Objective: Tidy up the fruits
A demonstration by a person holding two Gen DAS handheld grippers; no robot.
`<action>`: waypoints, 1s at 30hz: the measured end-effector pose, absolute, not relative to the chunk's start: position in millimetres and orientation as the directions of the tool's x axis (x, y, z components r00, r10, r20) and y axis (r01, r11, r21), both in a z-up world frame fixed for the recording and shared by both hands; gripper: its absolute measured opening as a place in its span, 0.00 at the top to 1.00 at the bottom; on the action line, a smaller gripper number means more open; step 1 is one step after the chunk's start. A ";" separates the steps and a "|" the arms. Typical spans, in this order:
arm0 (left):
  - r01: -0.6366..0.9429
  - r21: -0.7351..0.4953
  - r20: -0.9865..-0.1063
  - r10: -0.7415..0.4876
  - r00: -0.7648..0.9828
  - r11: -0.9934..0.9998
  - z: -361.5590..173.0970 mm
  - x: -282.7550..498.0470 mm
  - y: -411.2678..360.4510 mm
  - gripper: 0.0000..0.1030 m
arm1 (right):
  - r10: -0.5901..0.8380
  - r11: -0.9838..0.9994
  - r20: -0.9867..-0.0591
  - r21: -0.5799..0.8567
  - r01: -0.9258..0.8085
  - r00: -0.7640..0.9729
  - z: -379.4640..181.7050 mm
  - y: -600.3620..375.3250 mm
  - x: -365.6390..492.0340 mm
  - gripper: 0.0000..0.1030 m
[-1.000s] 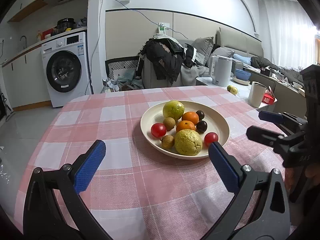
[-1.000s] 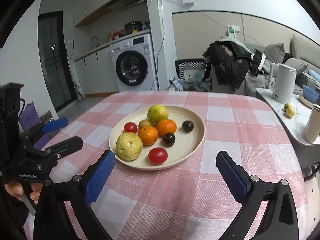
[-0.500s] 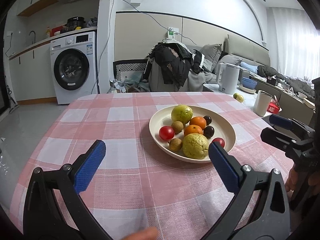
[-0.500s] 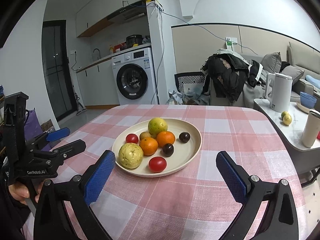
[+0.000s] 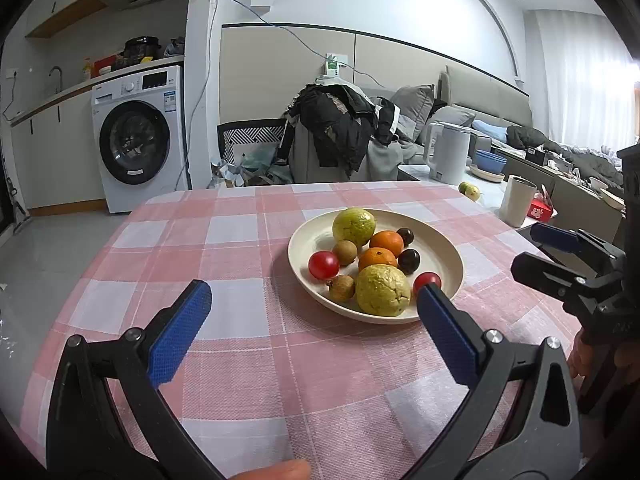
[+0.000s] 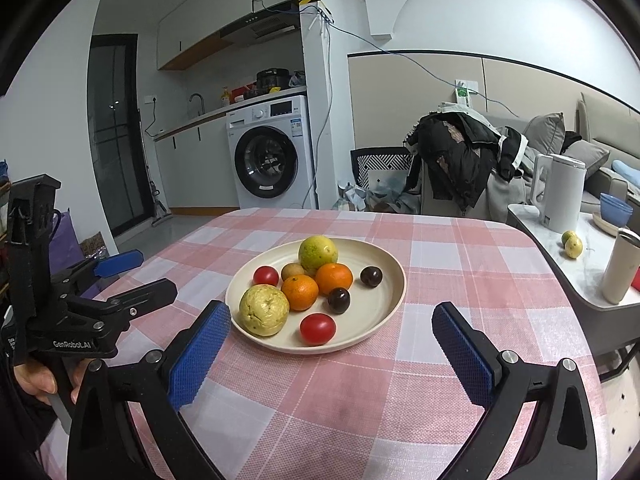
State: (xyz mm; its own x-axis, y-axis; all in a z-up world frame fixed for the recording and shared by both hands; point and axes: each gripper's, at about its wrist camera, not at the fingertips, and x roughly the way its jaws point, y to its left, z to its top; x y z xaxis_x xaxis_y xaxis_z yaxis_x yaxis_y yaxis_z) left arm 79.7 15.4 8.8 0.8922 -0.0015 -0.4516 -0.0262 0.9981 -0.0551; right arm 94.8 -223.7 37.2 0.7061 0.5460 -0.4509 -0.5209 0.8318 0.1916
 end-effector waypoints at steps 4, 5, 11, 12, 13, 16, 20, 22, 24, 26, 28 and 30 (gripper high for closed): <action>-0.019 -0.053 -0.449 -0.007 0.894 0.998 9.1 79.1 14.5 0.01 | 0.548 0.830 -0.449 0.190 -0.524 0.705 37.1 -223.1 94.6 0.00; -0.019 -0.053 -0.448 -0.007 0.894 0.998 9.2 79.1 14.3 0.01 | 0.548 0.830 -0.450 0.190 -0.524 0.705 37.1 -223.4 95.3 0.00; -0.019 -0.054 -0.449 -0.007 0.894 0.998 9.1 79.1 14.1 0.01 | 0.549 0.830 -0.450 0.191 -0.525 0.704 37.2 -223.3 95.2 0.00; -0.018 -0.054 -0.448 -0.008 0.894 0.998 9.2 79.0 14.2 0.01 | 0.548 0.830 -0.450 0.190 -0.524 0.705 37.2 -223.4 95.2 0.00; -0.020 -0.053 -0.448 -0.006 0.894 0.998 9.2 79.0 14.1 0.01 | 0.548 0.830 -0.450 0.190 -0.524 0.705 37.3 -223.4 95.2 0.00; -0.020 -0.054 -0.448 -0.006 0.894 0.998 9.1 79.1 14.2 0.01 | 0.549 0.830 -0.450 0.189 -0.525 0.704 37.0 -223.2 95.3 0.00; -0.020 -0.055 -0.449 -0.007 0.894 0.998 9.0 79.0 14.3 0.01 | 0.549 0.829 -0.451 0.190 -0.526 0.704 37.0 -223.1 95.5 0.00; -0.021 -0.055 -0.449 -0.006 0.894 0.998 8.8 79.0 13.9 0.01 | 0.549 0.829 -0.450 0.189 -0.526 0.704 37.1 -223.1 95.5 0.00; -0.019 -0.055 -0.449 -0.008 0.894 0.998 9.0 79.0 14.4 0.01 | 0.549 0.830 -0.451 0.189 -0.525 0.704 37.1 -223.1 95.6 0.00; -0.019 -0.054 -0.448 -0.007 0.894 0.998 9.0 79.0 14.5 0.01 | 0.550 0.829 -0.450 0.190 -0.526 0.704 37.1 -223.0 95.5 0.00; -0.019 -0.055 -0.448 -0.008 0.894 0.998 8.9 79.0 14.6 0.01 | 0.549 0.829 -0.451 0.189 -0.525 0.704 37.2 -223.0 95.5 0.00; -0.020 -0.056 -0.449 -0.007 0.894 0.998 8.8 79.1 14.4 0.01 | 0.549 0.829 -0.451 0.189 -0.526 0.703 37.2 -223.0 95.5 0.00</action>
